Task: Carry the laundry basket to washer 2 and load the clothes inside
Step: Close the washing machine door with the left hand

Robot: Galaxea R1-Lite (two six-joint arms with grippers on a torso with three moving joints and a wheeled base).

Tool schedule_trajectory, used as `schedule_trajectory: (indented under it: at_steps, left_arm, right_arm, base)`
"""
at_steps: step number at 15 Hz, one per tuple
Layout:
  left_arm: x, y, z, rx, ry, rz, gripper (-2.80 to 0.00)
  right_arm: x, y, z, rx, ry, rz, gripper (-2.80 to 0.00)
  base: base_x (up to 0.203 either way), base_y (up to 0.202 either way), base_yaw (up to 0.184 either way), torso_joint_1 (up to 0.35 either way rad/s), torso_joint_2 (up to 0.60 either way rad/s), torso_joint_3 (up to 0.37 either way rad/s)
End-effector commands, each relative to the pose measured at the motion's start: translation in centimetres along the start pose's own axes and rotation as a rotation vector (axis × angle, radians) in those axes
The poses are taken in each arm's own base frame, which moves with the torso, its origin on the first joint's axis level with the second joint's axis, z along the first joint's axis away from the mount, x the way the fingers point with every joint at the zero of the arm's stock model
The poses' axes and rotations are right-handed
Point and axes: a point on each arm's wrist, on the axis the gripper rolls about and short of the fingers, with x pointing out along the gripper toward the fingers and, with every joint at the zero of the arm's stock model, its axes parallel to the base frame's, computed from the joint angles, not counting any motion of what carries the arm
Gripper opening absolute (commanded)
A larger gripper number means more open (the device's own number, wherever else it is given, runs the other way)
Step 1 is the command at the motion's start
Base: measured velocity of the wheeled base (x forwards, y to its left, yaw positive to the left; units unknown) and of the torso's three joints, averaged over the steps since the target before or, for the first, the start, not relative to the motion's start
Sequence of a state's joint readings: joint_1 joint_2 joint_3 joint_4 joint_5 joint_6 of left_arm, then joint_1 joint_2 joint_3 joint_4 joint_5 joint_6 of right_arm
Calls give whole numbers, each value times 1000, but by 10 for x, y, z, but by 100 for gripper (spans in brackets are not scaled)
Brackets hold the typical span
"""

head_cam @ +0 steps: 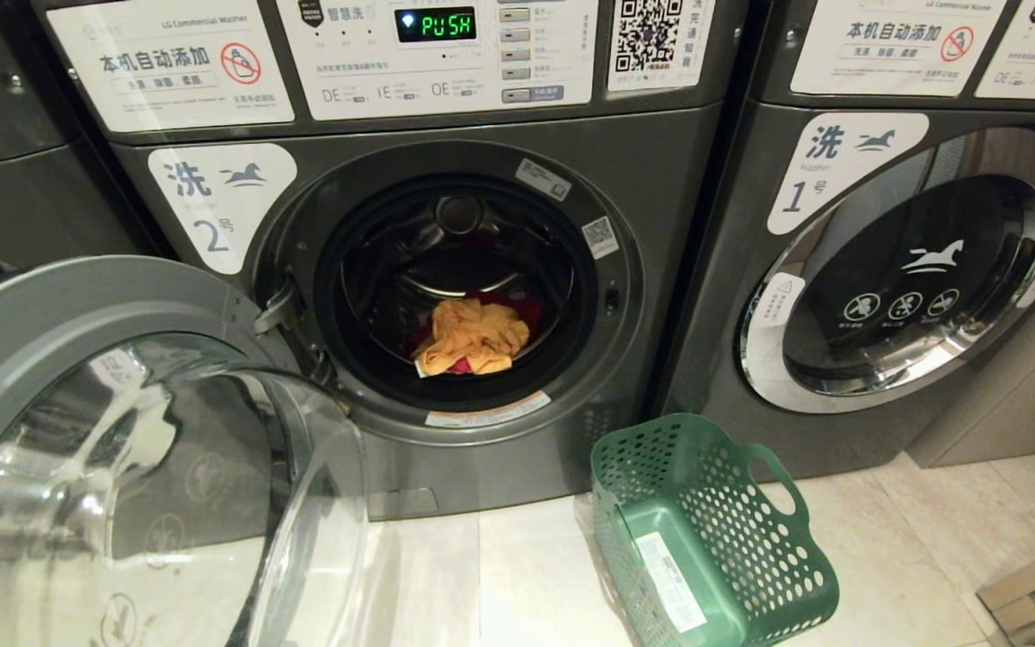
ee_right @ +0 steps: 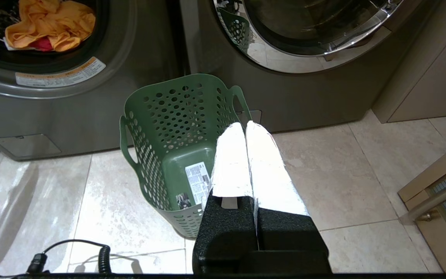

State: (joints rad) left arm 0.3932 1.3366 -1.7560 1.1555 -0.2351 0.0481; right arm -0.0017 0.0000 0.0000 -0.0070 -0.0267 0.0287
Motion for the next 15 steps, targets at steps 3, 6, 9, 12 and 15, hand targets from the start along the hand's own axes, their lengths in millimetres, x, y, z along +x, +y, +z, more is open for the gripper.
schedule_trajectory:
  at_steps: [3, 6, 9, 12, 15]
  left_arm:
    - [-9, -3, -6, 4, -12, -3, -280]
    - [-12, -4, -7, 1, -18, -26, -280]
    - [-12, -4, -10, -6, 11, -28, -280]
    - [-12, -4, -11, -5, 15, -27, -280]
    - [-11, -4, -14, -8, 27, -28, -280]
  right_arm:
    - [0, 0, 0, 0, 1, 1, -280]
    - [0, 0, 0, 0, 1, 1, -280]
    - [0, 0, 0, 0, 1, 1, -280]
    - [0, 0, 0, 0, 1, 1, -280]
    - [0, 0, 0, 0, 1, 1, -280]
  base:
    - [0, 0, 0, 0, 0, 0]
    - [0, 0, 0, 0, 0, 0]
    - [0, 0, 0, 3, 0, 49]
    - [0, 0, 0, 4, 1, 170]
    - [0, 0, 0, 1, 3, 203]
